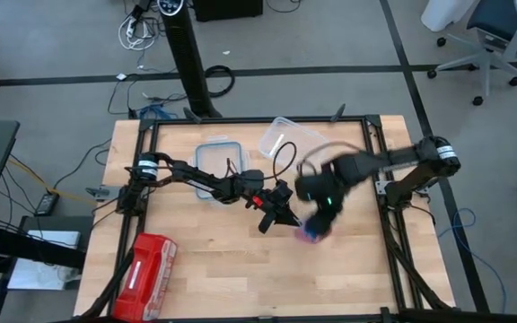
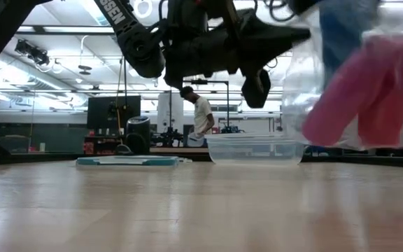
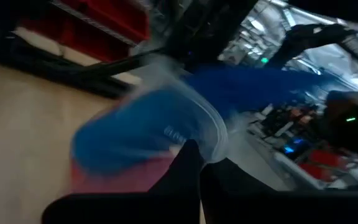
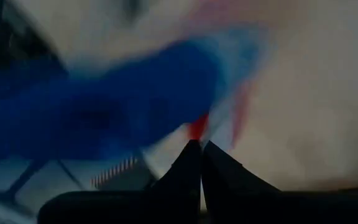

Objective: Roll bandage
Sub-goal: Put the blue bandage into the transparent zip bag

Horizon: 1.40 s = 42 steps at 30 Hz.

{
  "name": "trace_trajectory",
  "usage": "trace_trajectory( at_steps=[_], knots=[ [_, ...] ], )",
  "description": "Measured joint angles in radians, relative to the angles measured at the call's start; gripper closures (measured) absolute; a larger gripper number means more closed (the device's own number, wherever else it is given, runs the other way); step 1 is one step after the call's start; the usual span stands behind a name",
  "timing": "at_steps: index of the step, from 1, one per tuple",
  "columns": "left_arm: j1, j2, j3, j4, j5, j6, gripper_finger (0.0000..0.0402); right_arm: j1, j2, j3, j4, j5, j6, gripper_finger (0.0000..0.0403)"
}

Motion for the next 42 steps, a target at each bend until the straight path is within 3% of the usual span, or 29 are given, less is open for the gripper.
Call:
trace_trajectory(
  at_steps=[3,13,19,24,31,36,42],
  knots=[
    [0.004,0.000,0.000,-0.019,-0.006,0.007,0.0401,0.002,0.010,-0.001,0.018,0.058,-0.021,0.0399],
    [0.005,0.000,0.000,-0.043,-0.020,0.021,0.0401,0.023,-0.042,0.000,-0.063,-0.035,0.015,0.0353],
    [0.004,0.000,0.000,-0.064,-0.029,0.027,0.0401,0.047,-0.090,0.000,0.028,-0.014,0.075,0.0332],
    [0.004,0.000,0.000,-0.063,-0.036,0.028,0.0401,0.112,-0.076,0.000,0.181,0.060,0.042,0.0329],
    [0.004,0.000,0.000,-0.071,-0.049,0.031,0.0401,0.232,-0.077,0.000,0.287,0.291,0.104,0.0337],
    [0.004,0.000,0.000,-0.115,-0.059,0.050,0.0401,0.327,-0.077,0.000,0.378,0.401,0.158,0.0343],
    [0.004,0.000,0.000,-0.111,-0.062,0.050,0.0401,0.416,-0.077,0.000,0.397,0.538,0.238,0.0355]
  ],
)
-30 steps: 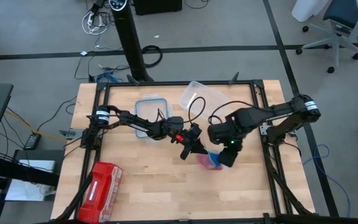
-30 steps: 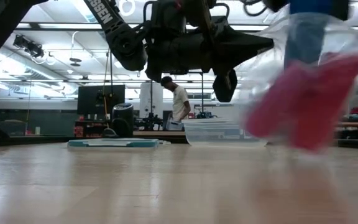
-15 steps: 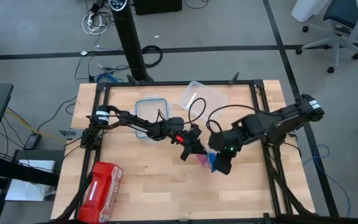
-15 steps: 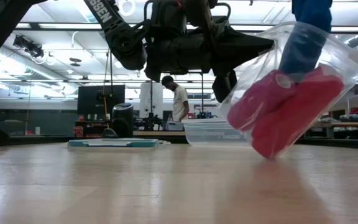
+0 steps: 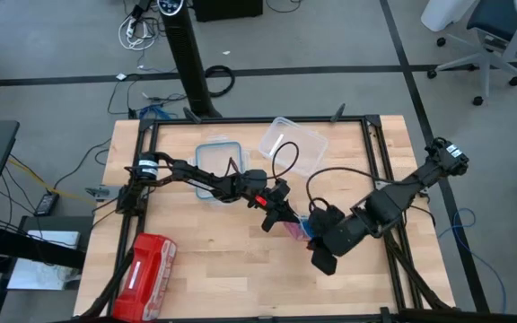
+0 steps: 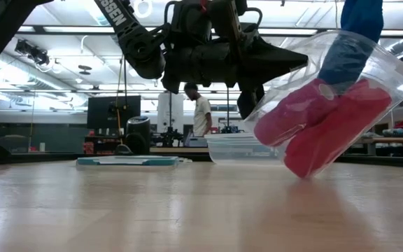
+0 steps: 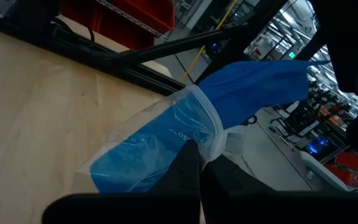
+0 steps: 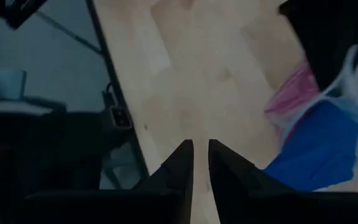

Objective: Roll bandage
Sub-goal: Put the blue bandage into the transparent zip bag

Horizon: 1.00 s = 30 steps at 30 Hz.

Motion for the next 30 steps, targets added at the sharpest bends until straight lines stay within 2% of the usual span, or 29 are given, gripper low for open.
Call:
trace_trajectory(
  at_steps=[3,10,15,18,21,26,30],
  knots=[
    [0.000,0.000,0.000,0.000,0.000,0.000,0.0401,0.017,0.002,-0.005,-0.012,0.036,0.065,0.0362],
    [0.000,0.000,0.000,0.003,0.003,0.000,0.0401,0.026,0.068,-0.024,-0.174,0.019,0.185,0.0383],
    [0.000,0.000,0.000,0.002,0.008,0.000,0.0401,0.026,0.075,-0.024,-0.214,0.085,0.194,0.0390],
    [0.000,0.000,0.000,0.004,0.012,0.000,0.0401,0.032,0.073,-0.024,-0.312,0.124,0.253,0.0390],
    [0.000,0.000,0.000,0.004,0.012,0.000,0.0401,0.048,0.073,-0.024,-0.361,0.184,0.302,0.0384],
    [0.000,0.000,0.000,0.004,0.013,0.001,0.0401,0.087,0.077,-0.024,-0.372,0.310,0.296,0.0367],
    [0.000,0.000,0.000,0.004,0.013,0.001,0.0401,0.102,0.106,-0.028,-0.394,0.314,0.278,0.0333]
  ],
)
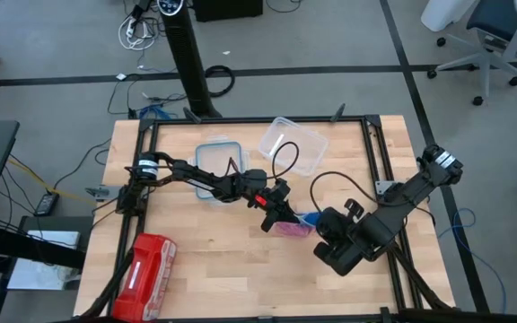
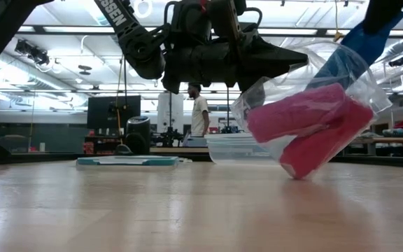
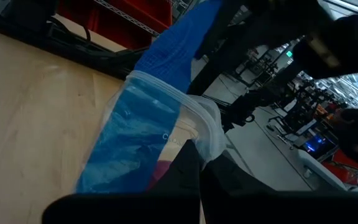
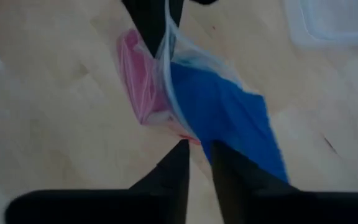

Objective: Roll bandage
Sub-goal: Put the blue bandage into the transparent zip bag

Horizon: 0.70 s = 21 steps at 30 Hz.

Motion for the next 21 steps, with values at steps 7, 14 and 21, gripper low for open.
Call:
trace_trajectory(
  at_steps=[7,14,21],
  knots=[
    [0.000,0.000,0.000,0.000,0.003,0.000,0.0401,0.064,0.028,-0.003,-0.040,0.059,0.130,0.0228],
    [-0.002,0.000,0.000,0.000,0.007,0.015,0.0401,0.178,0.031,-0.063,-0.032,0.270,0.395,0.0147],
    [-0.002,0.000,0.000,-0.002,0.007,0.025,0.0401,0.173,0.049,-0.153,-0.021,0.233,0.555,0.0139]
  ],
)
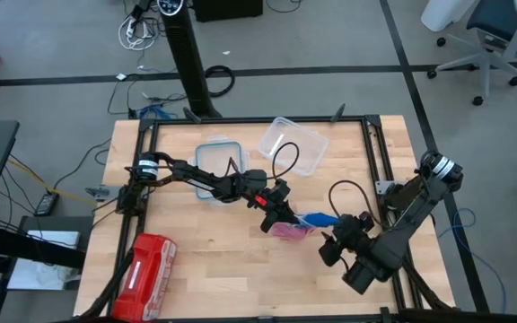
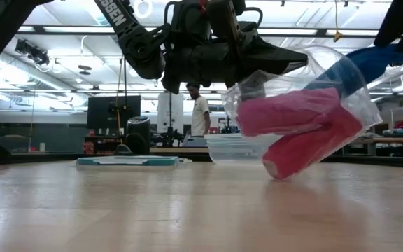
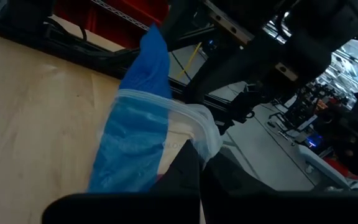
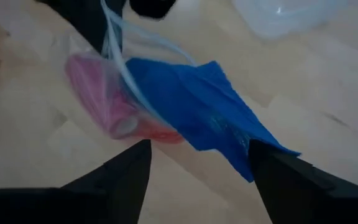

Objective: Roll bandage
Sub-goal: Put the blue bandage into the transparent zip bag

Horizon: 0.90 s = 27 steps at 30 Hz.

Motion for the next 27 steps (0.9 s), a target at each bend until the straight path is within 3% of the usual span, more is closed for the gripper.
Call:
trace_trajectory(
  at_steps=[5,15,20,27],
  knots=[
    [0.000,0.000,0.000,0.000,0.000,0.000,0.0401,-0.008,0.004,-0.055,0.013,0.053,0.006,0.0160],
    [0.000,0.000,0.000,0.000,0.000,0.004,0.0401,-0.049,0.004,-0.159,0.254,0.153,-0.069,0.0197],
    [0.000,0.000,0.000,-0.002,0.000,0.026,0.0401,-0.067,0.004,-0.164,0.362,0.209,-0.174,0.0204],
    [0.000,0.000,0.000,-0.002,0.004,0.026,0.0401,-0.102,0.004,-0.164,0.477,0.202,-0.331,0.0206]
  ],
)
